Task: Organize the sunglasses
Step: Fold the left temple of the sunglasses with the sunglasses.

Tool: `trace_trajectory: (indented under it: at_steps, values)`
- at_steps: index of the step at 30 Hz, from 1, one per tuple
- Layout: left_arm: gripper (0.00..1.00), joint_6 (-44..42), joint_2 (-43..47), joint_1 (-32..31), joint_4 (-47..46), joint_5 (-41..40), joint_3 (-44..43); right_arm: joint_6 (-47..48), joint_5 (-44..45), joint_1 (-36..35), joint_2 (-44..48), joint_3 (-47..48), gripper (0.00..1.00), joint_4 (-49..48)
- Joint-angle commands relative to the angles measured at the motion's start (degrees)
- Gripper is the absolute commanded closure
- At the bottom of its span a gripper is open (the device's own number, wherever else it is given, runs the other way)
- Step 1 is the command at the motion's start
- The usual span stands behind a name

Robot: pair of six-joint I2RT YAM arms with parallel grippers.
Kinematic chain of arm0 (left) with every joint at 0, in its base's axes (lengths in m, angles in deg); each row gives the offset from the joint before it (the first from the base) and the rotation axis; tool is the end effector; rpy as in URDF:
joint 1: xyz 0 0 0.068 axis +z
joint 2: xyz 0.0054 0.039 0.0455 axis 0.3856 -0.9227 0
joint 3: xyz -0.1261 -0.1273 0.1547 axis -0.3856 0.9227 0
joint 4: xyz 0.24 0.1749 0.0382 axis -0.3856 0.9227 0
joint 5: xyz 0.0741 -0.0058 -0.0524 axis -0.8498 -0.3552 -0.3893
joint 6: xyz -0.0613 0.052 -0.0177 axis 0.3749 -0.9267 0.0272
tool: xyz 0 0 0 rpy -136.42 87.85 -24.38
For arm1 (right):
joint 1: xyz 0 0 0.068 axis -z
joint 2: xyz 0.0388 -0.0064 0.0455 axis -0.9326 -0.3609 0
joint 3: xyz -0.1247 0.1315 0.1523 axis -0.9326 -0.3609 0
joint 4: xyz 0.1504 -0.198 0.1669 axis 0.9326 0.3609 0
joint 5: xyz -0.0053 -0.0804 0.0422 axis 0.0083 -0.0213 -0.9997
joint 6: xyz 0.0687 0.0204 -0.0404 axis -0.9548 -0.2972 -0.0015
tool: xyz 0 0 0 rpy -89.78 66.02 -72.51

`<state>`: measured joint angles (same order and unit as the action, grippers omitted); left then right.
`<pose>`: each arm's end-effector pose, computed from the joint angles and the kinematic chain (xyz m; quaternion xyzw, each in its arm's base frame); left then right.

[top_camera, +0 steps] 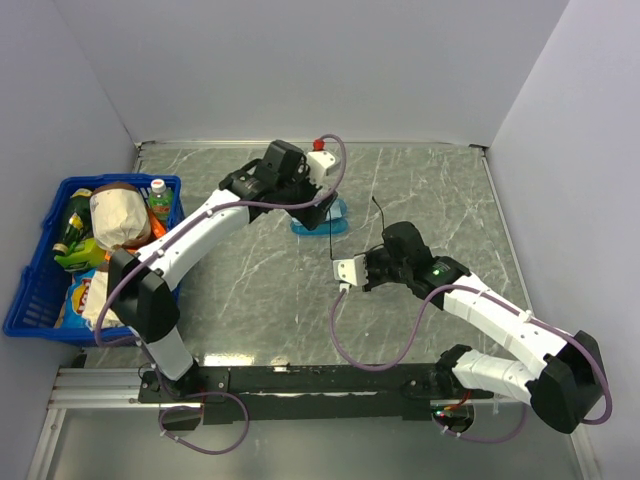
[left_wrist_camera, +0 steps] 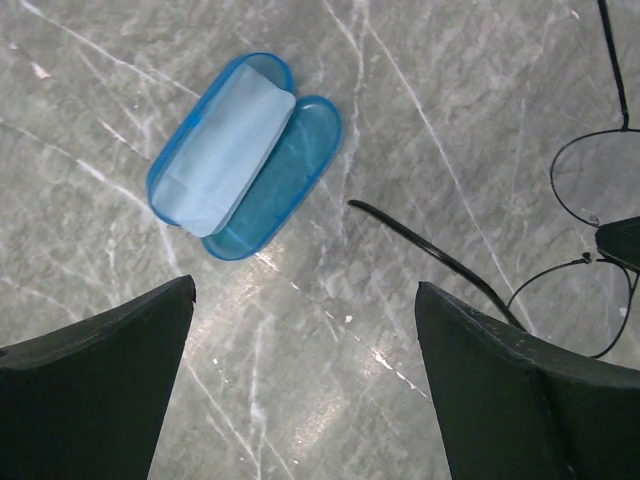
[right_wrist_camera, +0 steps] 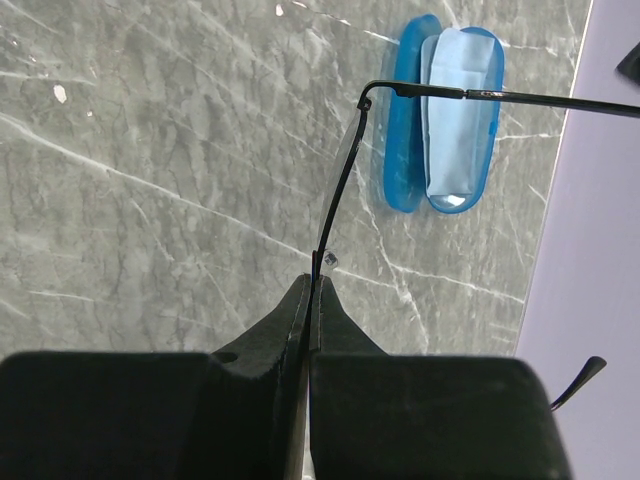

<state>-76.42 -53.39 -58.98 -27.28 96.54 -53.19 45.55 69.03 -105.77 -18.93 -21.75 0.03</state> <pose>0.3530 -0.2720 0.2826 0.3679 0.8263 -0.1666 0.3926 0.2359 0.2035 0.1924 -0.7486 0.4929 0.0155 0.4432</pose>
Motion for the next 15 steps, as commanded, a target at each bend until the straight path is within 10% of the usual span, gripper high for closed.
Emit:
trace_trajectory:
  at_steps: [1, 15]
  values:
    - [0.04, 0.2, -1.6, -1.4, 0.8, 1.1, -3.0, 0.6, -0.7, 0.1, 0.5, -0.2, 1.00, -1.3]
    - [0.04, -0.1, -3.0, -3.6, 2.1, 2.1, -3.8, 0.8, -2.0, 0.1, 0.6, -0.3, 1.00, -0.6]
